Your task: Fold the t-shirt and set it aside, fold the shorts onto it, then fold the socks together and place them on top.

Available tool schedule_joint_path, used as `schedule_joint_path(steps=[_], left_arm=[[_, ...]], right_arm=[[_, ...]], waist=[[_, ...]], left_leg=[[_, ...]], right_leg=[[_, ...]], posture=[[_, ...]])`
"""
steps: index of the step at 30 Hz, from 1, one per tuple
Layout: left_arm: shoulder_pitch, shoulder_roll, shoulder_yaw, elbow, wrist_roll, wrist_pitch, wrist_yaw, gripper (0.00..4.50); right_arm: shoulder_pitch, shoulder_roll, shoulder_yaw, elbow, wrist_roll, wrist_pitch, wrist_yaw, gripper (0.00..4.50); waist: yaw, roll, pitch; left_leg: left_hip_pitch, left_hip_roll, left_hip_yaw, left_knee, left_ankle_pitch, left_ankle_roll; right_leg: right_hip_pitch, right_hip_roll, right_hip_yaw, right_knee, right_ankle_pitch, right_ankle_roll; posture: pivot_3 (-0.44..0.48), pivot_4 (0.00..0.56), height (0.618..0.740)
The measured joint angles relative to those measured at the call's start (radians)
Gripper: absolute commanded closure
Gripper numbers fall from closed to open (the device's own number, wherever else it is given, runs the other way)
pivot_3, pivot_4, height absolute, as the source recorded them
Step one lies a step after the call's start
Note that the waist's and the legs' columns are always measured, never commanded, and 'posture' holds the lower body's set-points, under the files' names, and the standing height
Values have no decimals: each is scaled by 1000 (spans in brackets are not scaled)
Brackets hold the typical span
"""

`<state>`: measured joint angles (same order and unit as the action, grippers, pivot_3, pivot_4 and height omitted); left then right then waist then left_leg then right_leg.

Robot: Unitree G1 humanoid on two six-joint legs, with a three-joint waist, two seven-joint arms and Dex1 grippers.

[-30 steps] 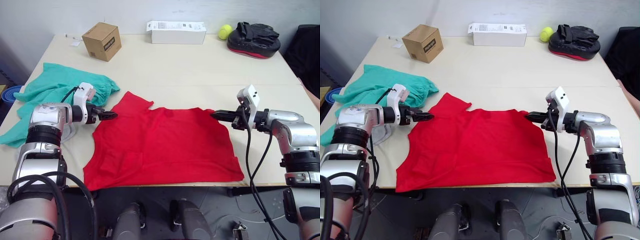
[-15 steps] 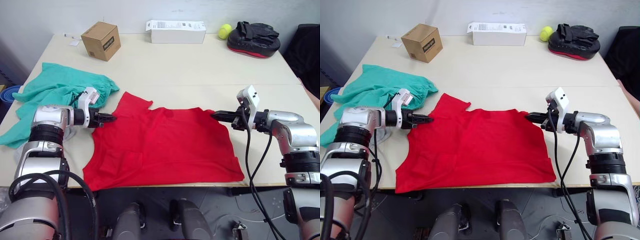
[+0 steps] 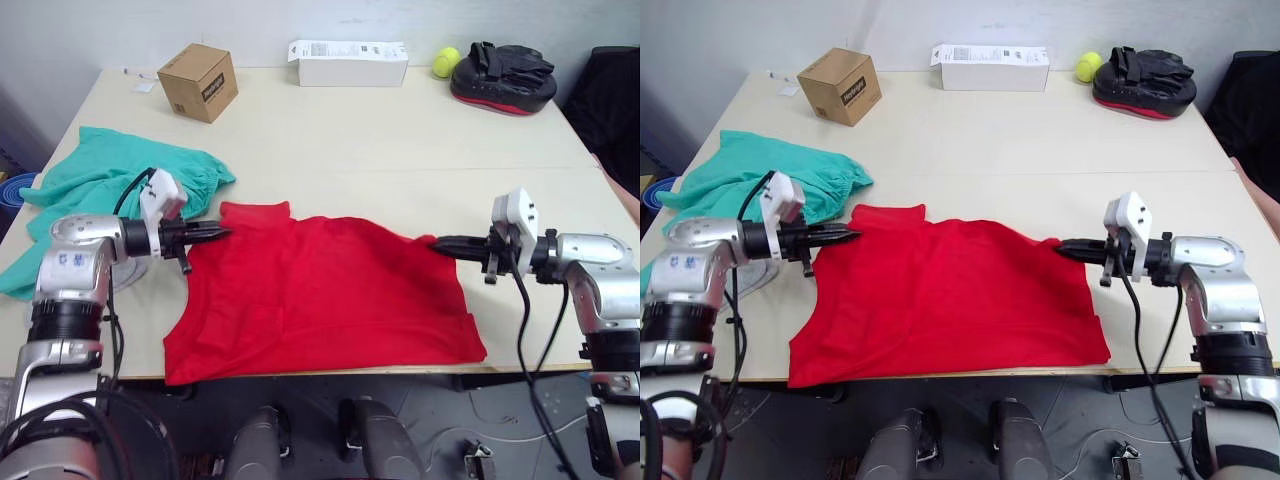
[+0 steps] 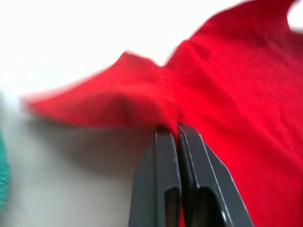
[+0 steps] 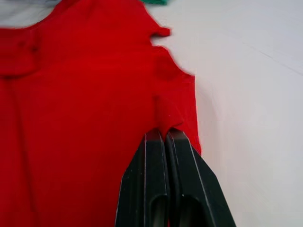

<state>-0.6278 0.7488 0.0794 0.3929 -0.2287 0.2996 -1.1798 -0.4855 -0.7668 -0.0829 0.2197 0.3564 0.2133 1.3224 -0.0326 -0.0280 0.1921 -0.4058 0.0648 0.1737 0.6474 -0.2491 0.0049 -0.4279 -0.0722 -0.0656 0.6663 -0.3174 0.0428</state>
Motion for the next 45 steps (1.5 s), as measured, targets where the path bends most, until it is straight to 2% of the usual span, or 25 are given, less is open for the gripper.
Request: schedule_joint_path(steps=[5, 10, 15, 19, 25, 34, 35, 39, 44, 45], left_arm=[[184, 25, -14, -123, 70, -291, 11, 4469], [239, 43, -13, -101, 157, -563, 101, 4469], [247, 97, -13, 15, 230, -773, 183, 4469], [234, 112, -14, 128, 279, -880, 258, 4469], [223, 114, -22, 171, 288, -930, 291, 4469], [316, 103, -12, -9, 114, -645, 199, 4469], [336, 113, -7, -37, 92, -607, 182, 4027], [427, 147, 39, -138, 10, -479, 129, 2920], [510, 221, 128, -294, -125, -212, 90, 1232], [514, 233, 147, -323, -159, -146, 87, 930]], right_arm=[[127, -41, 26, 12, -82, -374, 121, 4500], [130, -45, 39, 153, -145, -618, 145, 4500], [87, -53, 41, 273, -168, -700, 149, 4500], [64, -55, 42, 339, -170, -735, 165, 4500], [32, -55, 53, 394, -177, -746, 167, 4500], [42, -55, 74, 309, -164, -691, 166, 4500], [49, -57, 75, 292, -157, -681, 169, 4096], [94, -92, 75, 229, -126, -615, 190, 2896], [105, -152, 71, 59, -19, -351, 189, 1080], [105, -160, 69, 22, 7, -288, 185, 1073]], waist=[[2, 0, 0], [2, 0, 0], [-4, 0, 0], [-2, 0, 0], [-2, 0, 0], [1, 0, 0], [0, 0, 0], [0, 0, 0], [-1, 0, 0], [-1, 0, 0]], left_leg=[[1, 0, 0, 0, -1, 2], [1, 0, 0, 0, -1, 3], [1, 0, 0, -1, -1, 3], [1, 0, 0, -1, -1, 4], [1, 0, 0, -1, -2, 4], [1, 0, 0, 0, -2, 4], [1, 1, 0, 0, -2, 4], [1, 1, 0, -1, -2, 3], [1, 1, -2, -1, -2, 4], [1, 1, -2, -1, -4, 7]], right_leg=[[2, 0, 0, -2, 1, 1], [2, -1, 0, -3, 2, 0], [1, -1, -1, -4, 2, 0], [1, -2, -1, -4, 2, 0], [1, -6, -8, -3, 2, 0], [2, -6, -10, -2, 2, 0], [2, -6, -10, -3, 2, 0], [2, -6, -10, -3, 2, 0], [2, -7, -10, -3, 2, -1], [2, -7, -10, -3, 2, -2]], posture=[[0, 150, 740], [0, 150, 740], [0, 150, 740], [0, 150, 740], [0, 150, 740], [0, 150, 740], [0, 150, 740], [0, 150, 740], [0, 150, 740], [0, 150, 740]])
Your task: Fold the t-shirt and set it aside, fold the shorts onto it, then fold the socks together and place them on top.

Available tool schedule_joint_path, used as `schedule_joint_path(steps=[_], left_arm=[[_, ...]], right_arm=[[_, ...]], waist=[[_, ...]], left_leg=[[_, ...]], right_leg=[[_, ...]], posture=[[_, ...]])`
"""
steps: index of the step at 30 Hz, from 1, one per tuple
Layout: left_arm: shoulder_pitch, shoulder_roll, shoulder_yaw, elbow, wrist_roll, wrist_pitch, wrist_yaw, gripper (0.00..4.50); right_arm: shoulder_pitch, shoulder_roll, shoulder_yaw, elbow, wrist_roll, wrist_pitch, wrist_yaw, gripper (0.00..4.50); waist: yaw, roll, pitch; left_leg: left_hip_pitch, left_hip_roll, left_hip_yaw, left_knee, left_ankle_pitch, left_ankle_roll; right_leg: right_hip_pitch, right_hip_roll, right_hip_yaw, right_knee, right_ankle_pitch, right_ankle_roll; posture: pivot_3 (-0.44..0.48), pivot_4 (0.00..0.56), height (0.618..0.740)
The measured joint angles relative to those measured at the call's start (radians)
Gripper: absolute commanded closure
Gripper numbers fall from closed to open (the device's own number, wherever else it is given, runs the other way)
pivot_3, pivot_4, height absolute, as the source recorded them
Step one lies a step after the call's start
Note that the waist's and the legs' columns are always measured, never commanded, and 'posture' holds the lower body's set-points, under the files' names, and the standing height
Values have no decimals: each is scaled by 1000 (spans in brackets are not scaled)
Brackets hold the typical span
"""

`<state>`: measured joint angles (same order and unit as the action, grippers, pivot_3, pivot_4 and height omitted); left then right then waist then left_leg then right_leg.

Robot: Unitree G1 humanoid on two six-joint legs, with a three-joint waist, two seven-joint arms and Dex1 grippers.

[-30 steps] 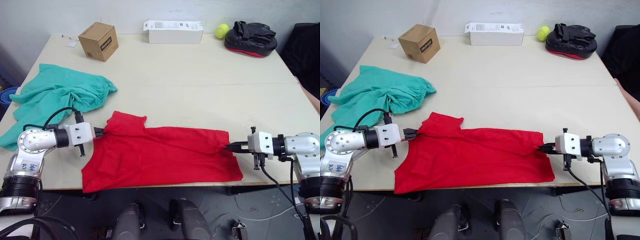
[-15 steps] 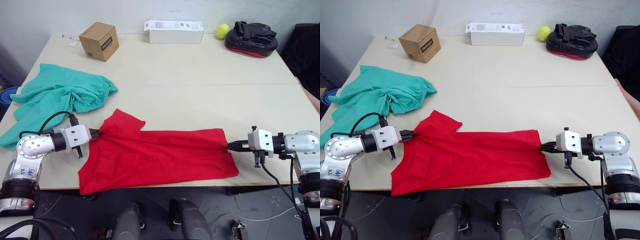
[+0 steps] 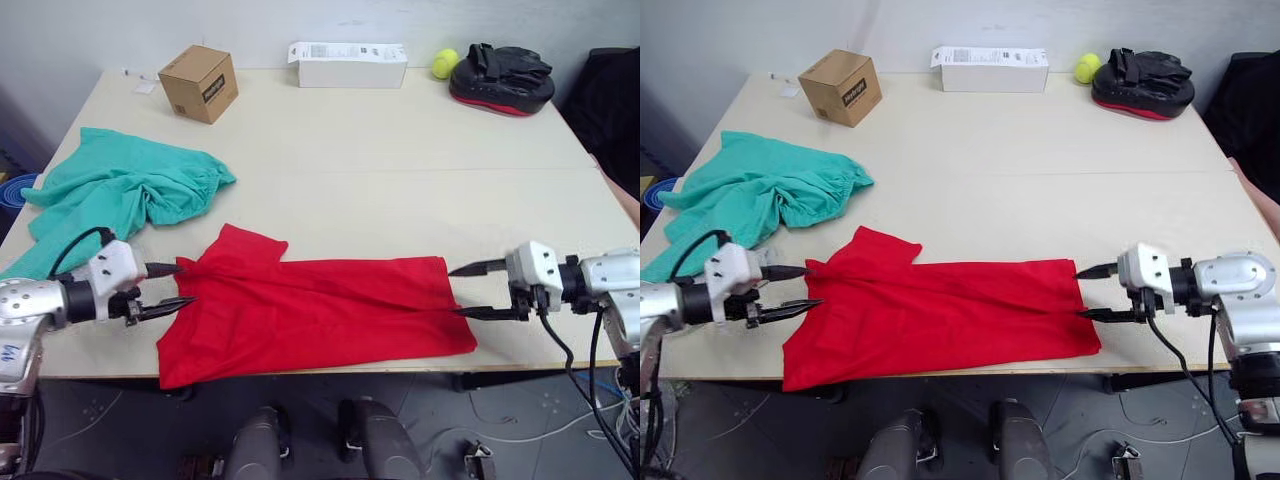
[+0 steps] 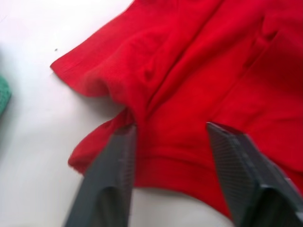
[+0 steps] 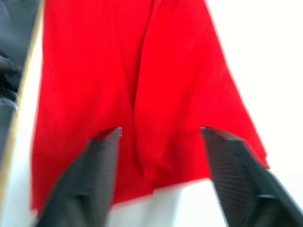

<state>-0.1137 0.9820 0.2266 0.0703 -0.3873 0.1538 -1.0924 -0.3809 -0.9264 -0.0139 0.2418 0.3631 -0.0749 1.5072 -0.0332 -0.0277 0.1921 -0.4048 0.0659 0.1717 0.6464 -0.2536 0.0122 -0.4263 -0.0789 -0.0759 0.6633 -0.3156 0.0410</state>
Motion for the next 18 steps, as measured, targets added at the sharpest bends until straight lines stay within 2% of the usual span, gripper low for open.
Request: schedule_joint_path(steps=[1, 3, 5, 8, 10, 14, 18], left_arm=[[-9, 14, 23, -29, -72, 150, 4, 528], [-43, 20, 33, -34, -137, 299, 17, 46], [-124, 25, 28, -26, -209, 518, 48, 46], [-308, 14, -14, 47, -236, 763, 132, 46], [-388, -4, -54, 108, -230, 843, 155, 46], [-580, -98, -176, 306, -188, 964, 168, 46], [-722, -152, -274, 501, -106, 990, 153, 46]], right_arm=[[-8, -4, -1, -52, 39, 106, -19, 1073], [-19, -2, -2, -93, 68, 186, -40, 1073], [-33, 5, -5, -164, 107, 278, -76, 1073], [-47, 42, -7, -293, 161, 362, -126, 1073], [-49, 59, -9, -340, 184, 400, -156, 1073], [-66, 100, -14, -444, 233, 471, -223, 1073], [-71, 106, -28, -522, 269, 525, -271, 1073]], waist=[[1, 0, 0], [2, 0, 0], [4, 0, 0], [8, 0, 0], [7, 0, 0], [8, -2, 1], [6, -3, 1]], left_leg=[[0, 0, 0, 0, 0, 1], [0, 0, -1, 0, 0, 1], [-1, 0, -1, 0, 0, 1], [-1, -1, -2, 1, 0, 1], [-1, -1, -1, 1, 1, 0], [-2, -1, 0, 3, 3, -4], [-2, -1, 1, 2, 3, -4]], right_leg=[[0, 0, 0, 0, 0, 0], [0, 0, 0, 0, 0, -1], [0, 0, -1, 0, 0, -1], [0, 0, -2, 0, 0, 0], [1, 0, -1, 0, 0, 0], [0, 2, -1, -1, 0, 1], [0, 2, -1, -1, 0, 1]], posture=[[0, 150, 740], [0, 150, 740], [0, 150, 740], [0, 150, 740], [0, 150, 740], [0, 150, 740], [0, 150, 740]])
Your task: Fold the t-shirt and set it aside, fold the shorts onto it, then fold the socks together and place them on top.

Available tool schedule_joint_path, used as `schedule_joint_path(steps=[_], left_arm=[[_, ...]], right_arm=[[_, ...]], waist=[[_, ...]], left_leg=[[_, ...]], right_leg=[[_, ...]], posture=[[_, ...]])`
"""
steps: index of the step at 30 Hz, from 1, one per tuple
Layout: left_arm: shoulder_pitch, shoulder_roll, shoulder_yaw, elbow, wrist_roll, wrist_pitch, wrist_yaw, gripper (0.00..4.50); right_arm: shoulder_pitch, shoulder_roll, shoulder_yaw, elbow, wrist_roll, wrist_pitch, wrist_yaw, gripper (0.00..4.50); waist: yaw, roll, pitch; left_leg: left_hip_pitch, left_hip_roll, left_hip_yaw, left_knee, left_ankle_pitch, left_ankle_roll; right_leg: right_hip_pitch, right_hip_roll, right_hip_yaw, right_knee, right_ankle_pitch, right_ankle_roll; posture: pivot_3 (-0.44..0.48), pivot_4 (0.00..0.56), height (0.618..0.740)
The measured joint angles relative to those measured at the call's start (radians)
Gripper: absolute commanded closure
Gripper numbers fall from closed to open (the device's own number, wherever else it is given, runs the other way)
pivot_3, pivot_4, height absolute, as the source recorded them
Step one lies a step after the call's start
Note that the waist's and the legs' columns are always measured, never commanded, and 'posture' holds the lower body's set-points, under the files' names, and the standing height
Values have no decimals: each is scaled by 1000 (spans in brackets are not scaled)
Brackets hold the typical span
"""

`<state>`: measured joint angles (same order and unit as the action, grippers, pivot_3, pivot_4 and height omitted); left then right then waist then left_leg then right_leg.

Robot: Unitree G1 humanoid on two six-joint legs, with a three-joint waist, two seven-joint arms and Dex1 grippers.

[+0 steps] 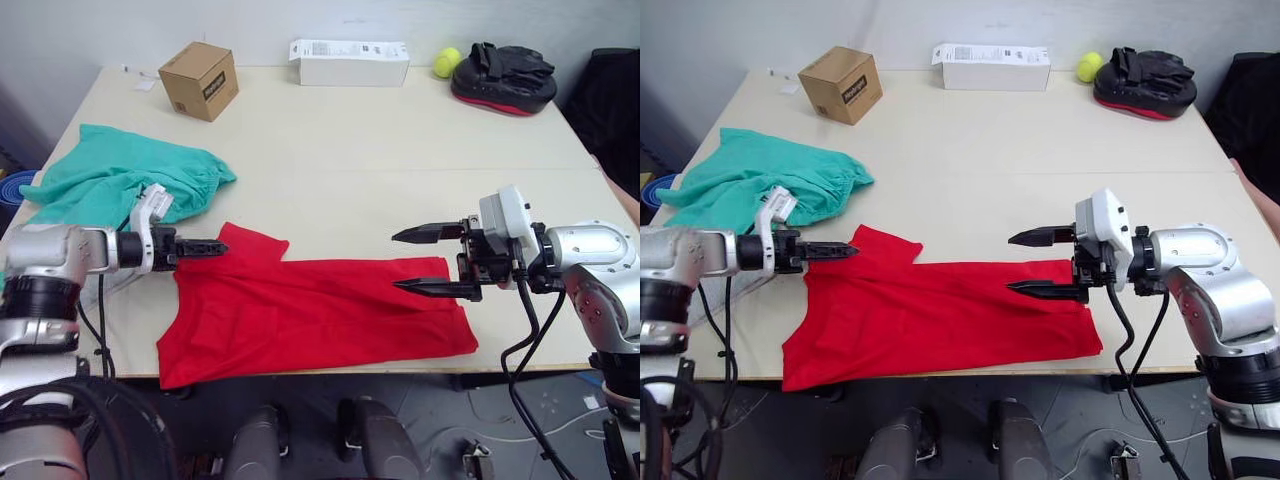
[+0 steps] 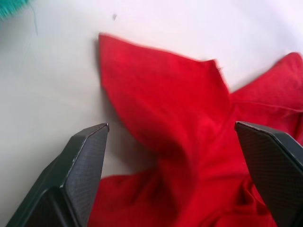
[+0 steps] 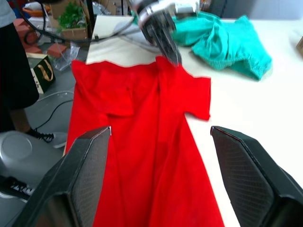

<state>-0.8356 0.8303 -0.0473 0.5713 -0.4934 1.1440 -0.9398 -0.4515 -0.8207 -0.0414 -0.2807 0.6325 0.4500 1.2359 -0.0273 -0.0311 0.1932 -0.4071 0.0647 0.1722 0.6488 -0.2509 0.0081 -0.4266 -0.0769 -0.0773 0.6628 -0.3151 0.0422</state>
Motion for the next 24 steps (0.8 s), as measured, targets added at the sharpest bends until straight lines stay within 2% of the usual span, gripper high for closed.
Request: schedule_joint_path(steps=[4, 9, 10, 16, 21, 23, 24], left_arm=[[-144, -74, -14, 205, 68, -13, 9, 46], [-242, -123, -8, 374, 119, -42, -6, 46], [-254, -130, -8, 395, 130, -51, -14, 451], [-278, -167, 5, 477, 178, -108, -42, 2212], [-278, -182, 17, 502, 191, -158, -100, 3920], [-268, -179, 40, 477, 183, -185, -150, 4482], [-251, -173, 51, 433, 171, -204, -190, 4482]], right_arm=[[15, 2, -11, -52, 26, 33, -36, 1073], [69, -1, -44, -86, 38, 41, -54, 1073], [70, -1, -48, -88, 38, 43, -61, 1073], [79, -1, -50, -105, 38, 52, -80, 1073], [113, -1, -50, -105, 32, 43, -75, 1073], [119, -1, -50, -106, 25, 33, -69, 1073], [119, -1, -50, -106, 24, 29, -69, 1073]], waist=[[3, 0, 0], [11, -1, 0], [12, -1, 0], [23, -1, 0], [23, -3, 1], [23, -3, 1], [20, -4, 1]], left_leg=[[0, 0, -1, 1, 0, 0], [0, -1, -1, 1, 0, 1], [0, -1, -1, 1, 0, 1], [0, -1, -1, 1, 0, 1], [-2, -1, -1, 1, 0, 1], [-2, 0, -1, 2, 0, 1], [-2, 0, 0, 2, 0, 1]], right_leg=[[0, 0, 0, 0, 0, 0], [1, -1, 0, 0, 0, 0], [1, -1, 0, 0, 0, 0], [1, -1, 0, 0, 0, 0], [0, -1, -1, 0, 0, 0], [-1, -1, -1, 0, 0, 0], [-1, -1, -1, 0, 0, 0]], posture=[[0, 150, 740], [0, 150, 740], [0, 150, 740], [0, 150, 740], [0, 150, 740], [0, 150, 740], [0, 150, 740]])
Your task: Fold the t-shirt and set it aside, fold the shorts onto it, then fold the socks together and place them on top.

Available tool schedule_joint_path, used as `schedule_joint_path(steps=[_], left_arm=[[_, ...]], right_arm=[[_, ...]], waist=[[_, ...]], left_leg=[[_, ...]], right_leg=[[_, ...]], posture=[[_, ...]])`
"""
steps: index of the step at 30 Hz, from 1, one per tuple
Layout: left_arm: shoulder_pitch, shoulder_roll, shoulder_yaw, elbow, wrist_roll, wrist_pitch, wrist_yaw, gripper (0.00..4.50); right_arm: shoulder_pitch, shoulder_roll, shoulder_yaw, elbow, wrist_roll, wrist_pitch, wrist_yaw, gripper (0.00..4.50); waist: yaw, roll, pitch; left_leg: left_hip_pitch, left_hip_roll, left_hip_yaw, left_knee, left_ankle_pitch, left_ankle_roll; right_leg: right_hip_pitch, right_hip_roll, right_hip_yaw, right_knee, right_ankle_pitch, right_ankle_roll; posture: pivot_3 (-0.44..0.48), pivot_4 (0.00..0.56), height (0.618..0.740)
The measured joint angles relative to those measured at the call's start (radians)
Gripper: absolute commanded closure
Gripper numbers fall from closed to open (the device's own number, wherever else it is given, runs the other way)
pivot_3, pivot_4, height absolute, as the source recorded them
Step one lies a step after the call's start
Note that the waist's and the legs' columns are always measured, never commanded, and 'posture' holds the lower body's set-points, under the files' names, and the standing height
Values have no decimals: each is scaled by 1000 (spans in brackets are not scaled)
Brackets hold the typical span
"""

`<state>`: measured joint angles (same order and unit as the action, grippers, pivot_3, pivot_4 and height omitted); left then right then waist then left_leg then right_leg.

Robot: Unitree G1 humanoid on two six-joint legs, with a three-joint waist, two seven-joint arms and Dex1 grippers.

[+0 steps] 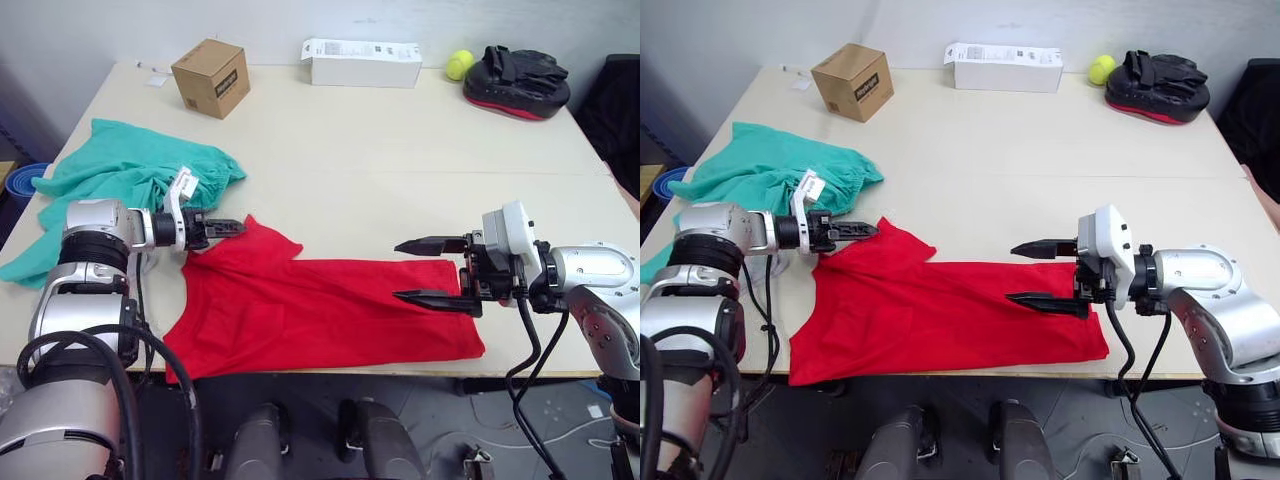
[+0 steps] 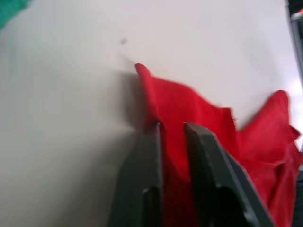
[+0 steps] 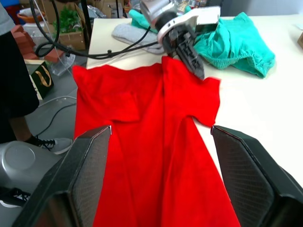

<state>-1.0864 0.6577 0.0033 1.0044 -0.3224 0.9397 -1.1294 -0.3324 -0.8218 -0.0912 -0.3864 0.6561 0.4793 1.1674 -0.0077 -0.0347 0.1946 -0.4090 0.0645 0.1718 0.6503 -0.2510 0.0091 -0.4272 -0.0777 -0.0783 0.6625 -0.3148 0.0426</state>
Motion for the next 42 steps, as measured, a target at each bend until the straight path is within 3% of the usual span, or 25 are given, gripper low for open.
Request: schedule_joint_path(steps=[3, 8, 10, 12, 16, 22, 27, 34, 41, 42], left_arm=[[69, 42, 17, -183, -40, -50, -125, 4482], [346, 173, 13, -685, -115, -131, -291, 4482], [463, 210, -2, -810, -108, -182, -304, 4482], [486, 187, -8, -834, -107, -177, -254, 4482], [345, 153, 40, -661, -110, -38, -88, 3656], [161, 131, 55, -345, -75, 100, 48, 1652], [59, 72, -9, -127, -12, 180, 93, 14], [-57, 15, -12, 54, 55, 129, 144, 14], [-106, -19, -62, 106, 125, 112, 63, 14], [-108, -24, -68, 106, 135, 108, 51, 410]], right_arm=[[4, 0, 2, 0, -8, -3, 3, 1073], [33, -6, 8, -1, -21, -17, 20, 1073], [40, -10, 7, 1, -31, -21, 27, 1073], [38, -10, 9, 3, -36, -23, 31, 1073], [23, -9, 14, 5, -41, -28, 43, 1073], [18, -8, 24, 10, -42, -30, 49, 1073], [19, -8, 25, 10, -42, -31, 48, 1073], [39, -8, 24, 3, -40, -29, 40, 1073], [41, -8, 24, 1, -40, -26, 19, 1073], [42, -8, 24, 0, -40, -26, 17, 1073]], waist=[[-13, 0, 0], [-31, 0, 0], [-30, 0, 0], [-20, -1, 0], [0, -1, 0], [4, -1, 0], [3, -2, 1], [4, -2, 1], [8, -2, 0], [8, -2, 0]], left_leg=[[0, 0, 0, -1, 0, -1], [2, 1, 1, -3, 1, -3], [3, 1, 0, -3, 2, -3], [2, 1, -1, -1, 2, -1], [1, -1, -4, -1, 2, 7], [1, -1, -1, 0, 0, 4], [-2, -1, 0, 1, -1, 3], [1, -1, 0, 2, -2, 7], [1, -1, 0, 2, -3, 7], [1, -2, 0, 2, -3, 6]], right_leg=[[0, 0, 0, 0, 0, 0], [0, 1, 1, 1, 0, 0], [1, 1, 2, 1, -1, -1], [1, 1, 1, 2, 0, -1], [2, 0, 0, -2, 1, -2], [2, 0, 0, -1, 2, 1], [0, 1, 0, -2, 2, 3], [2, 0, 0, -1, 2, 2], [2, -2, 0, -1, 3, 2], [2, -2, 0, -1, 3, 2]], posture=[[0, 150, 740], [0, 150, 740], [0, 150, 740], [0, 150, 740], [0, 150, 740], [0, 150, 740], [0, 150, 740], [0, 150, 740], [0, 150, 740], [0, 150, 740]])
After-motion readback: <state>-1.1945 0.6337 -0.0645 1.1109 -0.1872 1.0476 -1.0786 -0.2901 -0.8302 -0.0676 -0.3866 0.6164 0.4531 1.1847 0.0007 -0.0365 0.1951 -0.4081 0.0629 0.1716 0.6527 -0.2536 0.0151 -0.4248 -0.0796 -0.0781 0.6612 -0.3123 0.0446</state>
